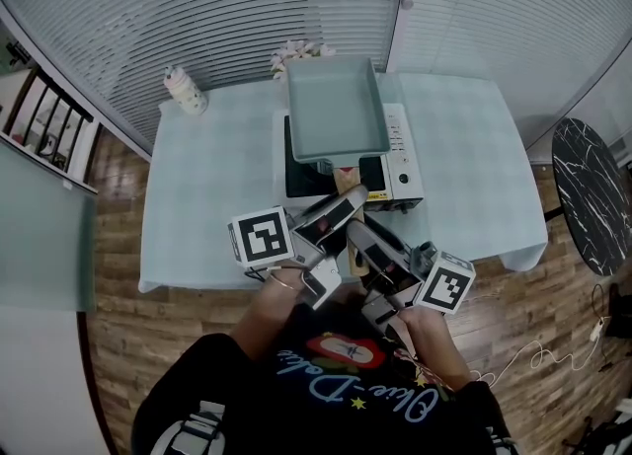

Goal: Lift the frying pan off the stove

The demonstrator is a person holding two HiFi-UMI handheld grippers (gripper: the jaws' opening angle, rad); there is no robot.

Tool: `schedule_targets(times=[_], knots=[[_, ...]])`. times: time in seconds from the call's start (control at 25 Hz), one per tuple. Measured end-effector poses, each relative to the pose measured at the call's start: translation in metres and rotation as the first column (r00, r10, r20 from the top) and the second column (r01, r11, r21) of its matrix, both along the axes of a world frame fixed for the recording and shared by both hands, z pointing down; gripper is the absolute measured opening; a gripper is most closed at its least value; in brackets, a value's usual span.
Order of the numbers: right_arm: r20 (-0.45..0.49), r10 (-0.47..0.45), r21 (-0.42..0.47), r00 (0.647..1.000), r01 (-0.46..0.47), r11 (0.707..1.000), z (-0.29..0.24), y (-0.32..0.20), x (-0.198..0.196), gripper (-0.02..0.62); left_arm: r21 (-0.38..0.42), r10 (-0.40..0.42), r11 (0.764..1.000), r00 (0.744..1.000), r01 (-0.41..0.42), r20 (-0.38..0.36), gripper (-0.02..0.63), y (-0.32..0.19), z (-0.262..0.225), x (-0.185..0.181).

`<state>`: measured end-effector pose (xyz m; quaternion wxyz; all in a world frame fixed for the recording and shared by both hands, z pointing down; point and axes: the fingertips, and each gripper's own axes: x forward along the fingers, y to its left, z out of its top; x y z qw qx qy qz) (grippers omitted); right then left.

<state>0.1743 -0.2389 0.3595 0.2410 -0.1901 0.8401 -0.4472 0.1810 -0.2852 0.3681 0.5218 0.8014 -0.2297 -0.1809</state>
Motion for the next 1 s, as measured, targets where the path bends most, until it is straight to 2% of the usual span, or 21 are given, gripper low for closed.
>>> schedule_targets(times=[1.0], knots=[[0.005,-0.002,-0.01,1.0,0.002,1.0,-0.0036,0.0014,-0.0023,0.169,-0.009,-0.003,1.0,1.0,0.003,0.001,0.173,0.0013,-0.0028,-0.0025]])
